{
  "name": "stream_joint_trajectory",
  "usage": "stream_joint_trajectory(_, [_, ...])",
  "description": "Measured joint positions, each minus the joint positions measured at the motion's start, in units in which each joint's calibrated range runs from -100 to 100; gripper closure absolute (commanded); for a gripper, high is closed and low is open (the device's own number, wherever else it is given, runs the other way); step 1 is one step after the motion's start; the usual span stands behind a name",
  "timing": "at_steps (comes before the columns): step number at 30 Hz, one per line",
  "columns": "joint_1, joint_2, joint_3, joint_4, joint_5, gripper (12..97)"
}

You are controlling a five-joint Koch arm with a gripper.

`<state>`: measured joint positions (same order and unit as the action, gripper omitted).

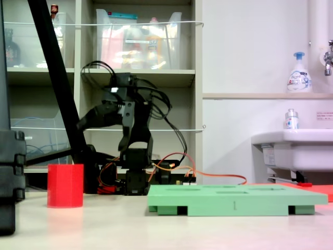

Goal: Put the octagonal pillar block into the corresponding hole

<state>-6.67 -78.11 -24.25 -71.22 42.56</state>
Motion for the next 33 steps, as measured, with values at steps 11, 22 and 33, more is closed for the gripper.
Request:
stream_joint_trajectory(11, [-2.9, 32.6, 18.9, -4.1, 0.3, 13.2])
stream_joint_trajectory(22, [-4.0, 57.5, 30.0, -4.4, -0.6, 13.4])
stream_joint_trajectory(33, [-4.2, 70.3, 32.1, -4.4, -2.8, 14.3])
